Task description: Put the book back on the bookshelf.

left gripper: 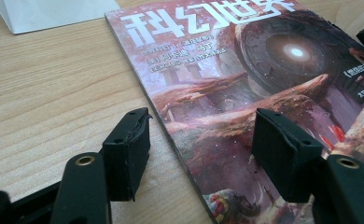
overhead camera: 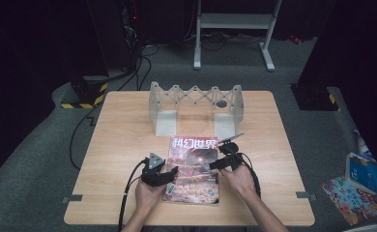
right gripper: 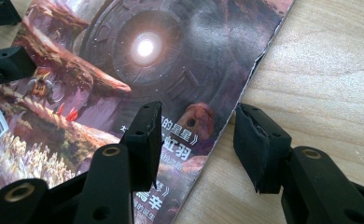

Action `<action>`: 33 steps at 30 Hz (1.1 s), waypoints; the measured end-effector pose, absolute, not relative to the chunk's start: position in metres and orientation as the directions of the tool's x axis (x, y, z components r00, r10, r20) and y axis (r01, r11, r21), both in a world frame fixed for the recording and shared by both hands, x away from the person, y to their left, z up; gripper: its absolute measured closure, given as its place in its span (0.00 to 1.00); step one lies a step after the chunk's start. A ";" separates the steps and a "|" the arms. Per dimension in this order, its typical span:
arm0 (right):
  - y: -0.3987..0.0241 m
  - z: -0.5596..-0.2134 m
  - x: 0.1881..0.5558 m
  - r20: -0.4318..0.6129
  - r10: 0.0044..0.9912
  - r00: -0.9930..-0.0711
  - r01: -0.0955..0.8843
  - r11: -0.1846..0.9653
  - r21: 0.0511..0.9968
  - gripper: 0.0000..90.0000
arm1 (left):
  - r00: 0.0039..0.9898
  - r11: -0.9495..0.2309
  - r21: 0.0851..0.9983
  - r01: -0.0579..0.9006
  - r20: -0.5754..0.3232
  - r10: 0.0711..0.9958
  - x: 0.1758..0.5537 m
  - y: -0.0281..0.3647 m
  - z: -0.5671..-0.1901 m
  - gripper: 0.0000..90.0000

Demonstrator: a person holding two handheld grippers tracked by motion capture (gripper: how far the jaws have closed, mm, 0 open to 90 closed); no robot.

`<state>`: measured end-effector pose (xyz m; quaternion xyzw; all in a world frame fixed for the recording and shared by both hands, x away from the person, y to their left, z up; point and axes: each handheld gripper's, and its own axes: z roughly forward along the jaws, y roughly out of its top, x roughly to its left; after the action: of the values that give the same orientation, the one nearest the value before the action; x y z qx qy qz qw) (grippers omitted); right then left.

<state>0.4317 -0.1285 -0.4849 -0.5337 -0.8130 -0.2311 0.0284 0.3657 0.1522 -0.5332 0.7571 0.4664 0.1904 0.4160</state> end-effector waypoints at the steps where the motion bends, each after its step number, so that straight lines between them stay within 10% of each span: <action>1: -0.128 -0.486 0.433 0.303 0.855 -0.420 0.887 0.317 0.336 0.59 | 0.494 -0.220 0.808 0.547 -0.099 0.864 0.366 0.152 -0.533 0.41; 33: -0.129 -0.480 0.435 0.347 0.863 -0.368 0.912 0.262 0.316 0.60 | 0.523 -0.231 0.811 0.538 -0.107 0.846 0.365 0.149 -0.534 0.45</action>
<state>0.4355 -0.1291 -0.4804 -0.5598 -0.7925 -0.2363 0.0519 0.3654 0.1492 -0.5338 0.7630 0.4533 0.1817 0.4234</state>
